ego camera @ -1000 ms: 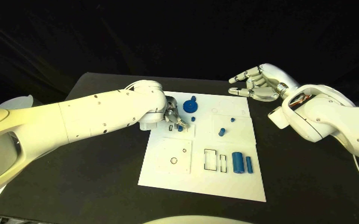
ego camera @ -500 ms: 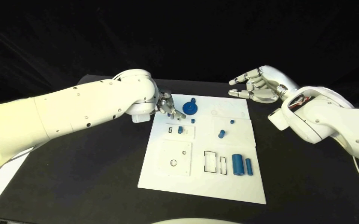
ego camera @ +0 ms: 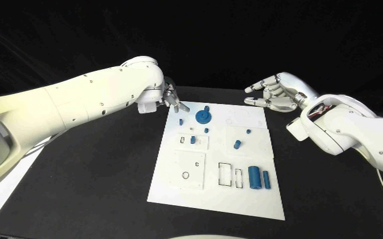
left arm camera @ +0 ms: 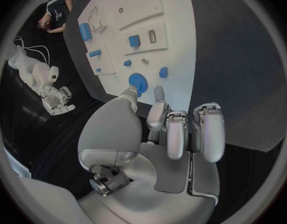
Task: Assemble the parts on the task board
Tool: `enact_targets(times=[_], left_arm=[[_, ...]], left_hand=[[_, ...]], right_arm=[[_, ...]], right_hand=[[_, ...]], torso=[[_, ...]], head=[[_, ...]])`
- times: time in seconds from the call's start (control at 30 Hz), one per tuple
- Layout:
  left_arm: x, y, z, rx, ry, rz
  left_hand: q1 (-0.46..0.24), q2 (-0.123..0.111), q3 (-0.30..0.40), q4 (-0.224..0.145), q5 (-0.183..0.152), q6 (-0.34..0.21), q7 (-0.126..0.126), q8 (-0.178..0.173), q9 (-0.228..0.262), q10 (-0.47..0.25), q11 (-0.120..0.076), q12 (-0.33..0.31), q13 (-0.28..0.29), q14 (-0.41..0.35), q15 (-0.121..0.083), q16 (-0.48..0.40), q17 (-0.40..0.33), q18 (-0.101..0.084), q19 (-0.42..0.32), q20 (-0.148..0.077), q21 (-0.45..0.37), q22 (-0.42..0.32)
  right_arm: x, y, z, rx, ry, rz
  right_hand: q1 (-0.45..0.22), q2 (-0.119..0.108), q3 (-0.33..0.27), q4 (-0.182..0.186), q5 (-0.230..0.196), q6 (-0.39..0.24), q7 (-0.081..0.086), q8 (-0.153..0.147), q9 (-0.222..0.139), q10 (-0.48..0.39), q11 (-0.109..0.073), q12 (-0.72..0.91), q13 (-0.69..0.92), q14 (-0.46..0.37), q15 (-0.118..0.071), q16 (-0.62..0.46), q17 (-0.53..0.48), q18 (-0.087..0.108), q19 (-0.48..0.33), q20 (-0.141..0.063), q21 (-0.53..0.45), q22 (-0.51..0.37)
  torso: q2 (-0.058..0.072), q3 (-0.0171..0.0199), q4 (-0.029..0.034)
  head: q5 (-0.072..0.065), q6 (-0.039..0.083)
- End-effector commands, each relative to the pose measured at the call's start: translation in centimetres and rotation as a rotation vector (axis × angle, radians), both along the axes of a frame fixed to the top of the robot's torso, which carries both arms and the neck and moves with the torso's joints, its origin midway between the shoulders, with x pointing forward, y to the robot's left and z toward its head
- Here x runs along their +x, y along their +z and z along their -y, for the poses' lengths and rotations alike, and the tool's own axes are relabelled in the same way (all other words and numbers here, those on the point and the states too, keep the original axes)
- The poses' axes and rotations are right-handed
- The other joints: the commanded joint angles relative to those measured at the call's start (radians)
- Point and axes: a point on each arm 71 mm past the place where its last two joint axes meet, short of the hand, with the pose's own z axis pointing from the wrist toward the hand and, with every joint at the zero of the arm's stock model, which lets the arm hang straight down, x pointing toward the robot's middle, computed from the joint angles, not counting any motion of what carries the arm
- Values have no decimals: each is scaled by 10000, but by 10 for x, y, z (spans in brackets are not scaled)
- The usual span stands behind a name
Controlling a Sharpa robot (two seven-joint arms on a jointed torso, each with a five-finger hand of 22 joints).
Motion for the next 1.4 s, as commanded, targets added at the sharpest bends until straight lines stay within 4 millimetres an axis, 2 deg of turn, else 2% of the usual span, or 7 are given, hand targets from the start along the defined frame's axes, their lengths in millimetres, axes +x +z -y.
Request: enact_targets(times=[0.03,0.13,0.3,0.67,1.2,1.4], left_arm=[[5,-6,-4,622,2,-360],[9,-11,-5,705,62,-439],[13,-21,-3,792,90,-620],[16,-38,2,847,30,-924],[14,-43,9,728,-169,-1064],[14,-43,10,670,-140,-1039]], left_hand=[[56,56,-111,5,10,136,-10,0,-33,-8,0,69,34,1054,80,31,2634,-68,642,93,60,1661],[59,78,-137,6,6,171,-18,6,-46,2,-6,82,45,1054,76,31,2634,-73,651,93,75,1683],[50,148,-225,11,-10,284,-48,34,-78,51,-30,144,109,1054,61,31,2634,-81,666,86,102,1721],[-4,244,-352,18,-16,417,-92,78,-107,103,-65,204,168,1054,34,31,2634,-93,688,67,139,1775],[246,409,-430,-42,3,546,-154,135,-137,155,-121,254,215,1054,-14,31,2634,-103,705,24,170,1823],[758,647,-334,-128,22,566,-174,145,-177,174,-144,262,220,1054,-40,31,2634,-100,699,-6,160,1817]], right_arm=[[-1,-1,-2,-49,189,-7],[-1,-1,-2,-47,199,-12],[-1,-1,-4,-42,228,-21],[-1,-2,-5,-34,270,-31],[-1,-2,-6,-34,284,-42],[0,-2,-6,-33,285,-47]], right_hand=[[-20,61,-80,5,6,61,-30,15,15,-52,-41,-33,-2,846,11,-39,1914,64,-37,-24,-41,-3],[-20,61,-80,5,6,61,-30,15,15,-52,-41,-33,-2,846,11,-39,1914,64,-37,-24,-41,-3],[-18,66,-80,5,8,61,-30,14,15,-49,-42,-26,2,845,11,-42,1911,64,-35,-24,-40,1],[-18,67,-80,5,8,61,-31,14,15,-48,-42,-25,3,845,11,-43,1910,63,-35,-24,-39,1],[-18,67,-80,5,8,61,-31,14,15,-48,-42,-25,3,845,11,-43,1910,63,-35,-24,-39,1],[-18,67,-80,5,8,61,-31,14,15,-48,-42,-25,3,845,11,-43,1910,63,-35,-24,-39,1]], torso=[[3,-8,-7],[13,-16,-10],[-1,-4,-4],[-5,-1,-1],[-16,10,3],[-14,7,7]], head=[[17,-19],[17,-17],[11,-41],[26,-78],[10,-99],[10,-106]])
